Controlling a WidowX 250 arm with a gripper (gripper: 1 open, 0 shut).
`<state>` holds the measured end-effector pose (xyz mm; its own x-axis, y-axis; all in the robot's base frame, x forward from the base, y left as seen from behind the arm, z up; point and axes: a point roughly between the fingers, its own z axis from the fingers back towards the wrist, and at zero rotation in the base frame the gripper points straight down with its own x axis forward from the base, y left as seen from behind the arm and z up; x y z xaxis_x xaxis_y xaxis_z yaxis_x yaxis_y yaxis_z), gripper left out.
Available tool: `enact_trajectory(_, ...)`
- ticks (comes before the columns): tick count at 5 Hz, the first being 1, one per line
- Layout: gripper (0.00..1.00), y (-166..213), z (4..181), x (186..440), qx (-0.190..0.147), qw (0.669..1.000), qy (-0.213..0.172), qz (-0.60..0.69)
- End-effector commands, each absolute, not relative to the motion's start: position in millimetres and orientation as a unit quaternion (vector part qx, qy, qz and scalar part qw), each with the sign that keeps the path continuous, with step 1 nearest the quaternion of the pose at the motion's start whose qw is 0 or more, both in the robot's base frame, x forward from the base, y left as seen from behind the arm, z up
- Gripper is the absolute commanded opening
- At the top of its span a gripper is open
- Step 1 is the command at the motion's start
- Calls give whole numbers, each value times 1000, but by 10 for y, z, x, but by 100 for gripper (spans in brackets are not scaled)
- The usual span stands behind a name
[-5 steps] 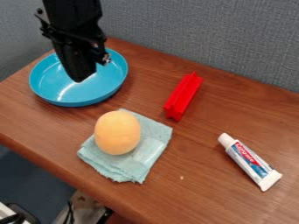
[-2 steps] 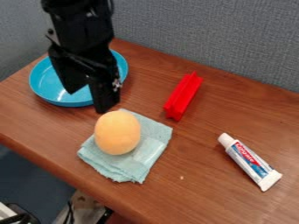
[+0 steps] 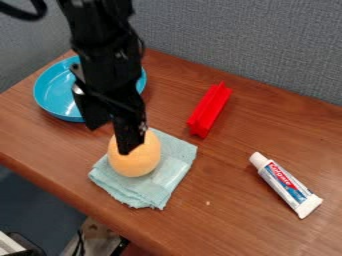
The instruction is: Put the yellow ball on the blue plate
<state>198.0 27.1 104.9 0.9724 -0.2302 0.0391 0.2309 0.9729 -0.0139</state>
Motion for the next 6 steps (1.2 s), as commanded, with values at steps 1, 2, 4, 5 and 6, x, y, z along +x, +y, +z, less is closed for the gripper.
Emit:
enact_trajectory(1,100,222,888,2038,4,991,-10,-132)
enact_trajectory(2,100,212,721,2062,13,991,-4,-133)
enact_trajectory(4,100,238,478,2108,16,991,13,-132)
enact_trajectory(5,100,266,403,2122,17,991,20,-129)
enact_trajectory(6,0,296,371,2129,15,992,23,-127)
